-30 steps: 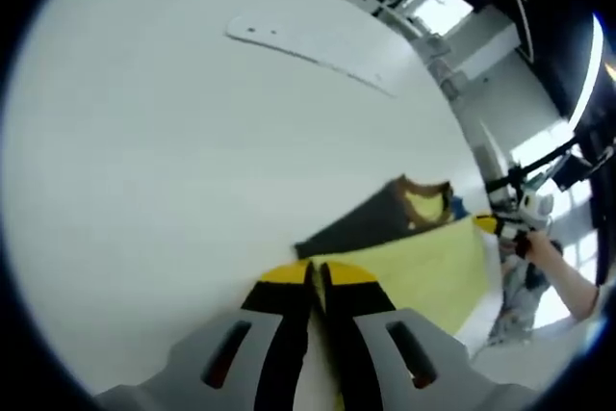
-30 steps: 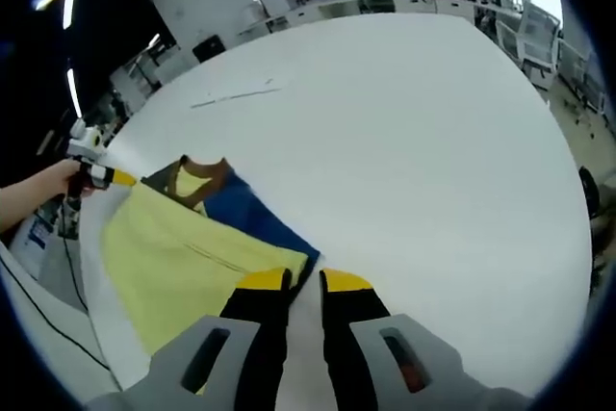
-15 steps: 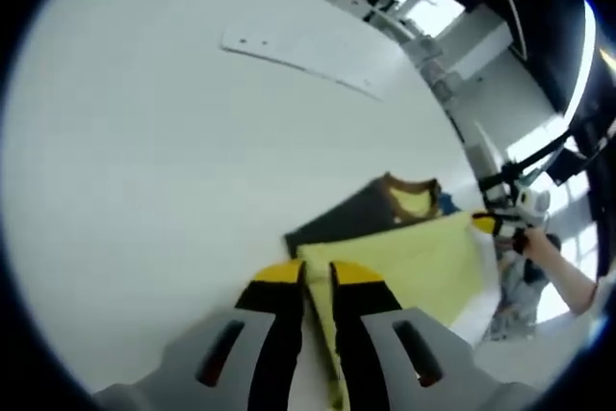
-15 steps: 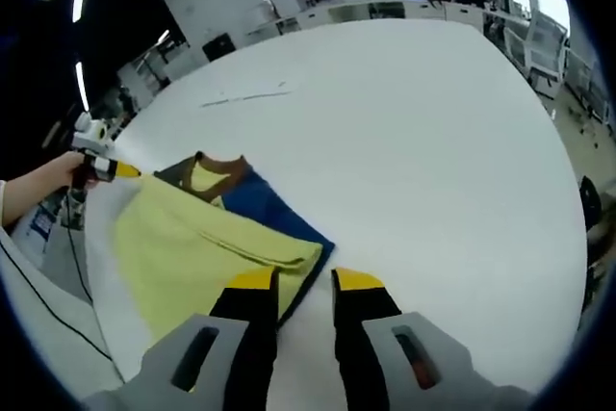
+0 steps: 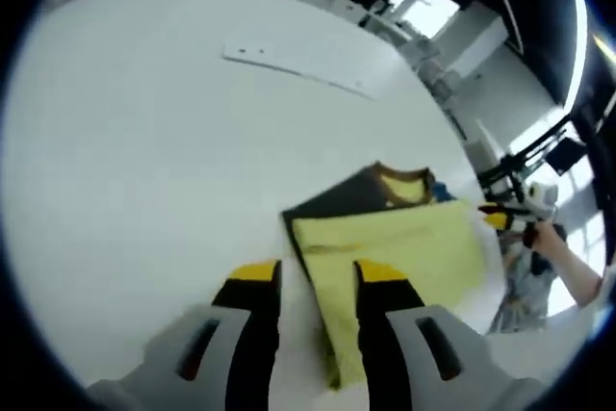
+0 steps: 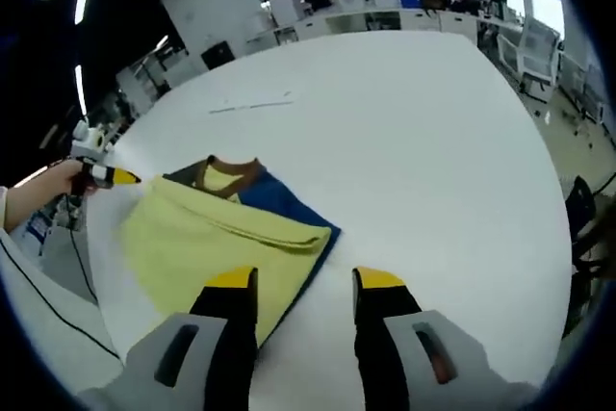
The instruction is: Fold the garment on the visible template until the final outline fits inside the template.
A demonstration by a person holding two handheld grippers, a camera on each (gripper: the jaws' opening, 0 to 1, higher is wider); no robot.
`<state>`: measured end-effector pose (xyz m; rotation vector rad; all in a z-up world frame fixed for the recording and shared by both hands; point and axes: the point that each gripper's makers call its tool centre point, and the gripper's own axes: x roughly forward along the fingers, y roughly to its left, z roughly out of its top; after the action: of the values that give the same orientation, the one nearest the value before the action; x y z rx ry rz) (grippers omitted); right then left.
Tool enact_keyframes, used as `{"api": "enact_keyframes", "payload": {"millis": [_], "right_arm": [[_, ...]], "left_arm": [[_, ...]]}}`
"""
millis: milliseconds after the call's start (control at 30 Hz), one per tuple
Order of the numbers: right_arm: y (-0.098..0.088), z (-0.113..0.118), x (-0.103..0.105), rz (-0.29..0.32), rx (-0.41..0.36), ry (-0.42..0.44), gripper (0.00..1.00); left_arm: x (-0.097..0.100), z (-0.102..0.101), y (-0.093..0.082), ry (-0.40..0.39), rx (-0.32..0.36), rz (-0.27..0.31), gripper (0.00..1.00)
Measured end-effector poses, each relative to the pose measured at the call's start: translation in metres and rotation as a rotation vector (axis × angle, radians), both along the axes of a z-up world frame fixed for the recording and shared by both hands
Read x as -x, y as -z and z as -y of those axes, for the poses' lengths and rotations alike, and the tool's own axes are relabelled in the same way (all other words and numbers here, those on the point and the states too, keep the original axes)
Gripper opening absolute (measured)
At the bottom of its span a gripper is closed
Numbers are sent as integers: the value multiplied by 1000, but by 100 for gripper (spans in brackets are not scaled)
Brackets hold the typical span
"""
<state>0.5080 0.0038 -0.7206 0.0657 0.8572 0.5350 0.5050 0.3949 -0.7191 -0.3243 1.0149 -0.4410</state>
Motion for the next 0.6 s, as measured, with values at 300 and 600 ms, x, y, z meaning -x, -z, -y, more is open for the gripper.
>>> {"api": "enact_keyframes", "payload": {"millis": [300, 600], "right_arm": [[-9, 2, 15, 12, -9, 27, 52], [-14, 0, 41, 14, -16, 58, 62]], "left_arm": [[12, -1, -6, -5, 8, 34, 35], [30, -4, -22, -3, 21, 86, 44]]}}
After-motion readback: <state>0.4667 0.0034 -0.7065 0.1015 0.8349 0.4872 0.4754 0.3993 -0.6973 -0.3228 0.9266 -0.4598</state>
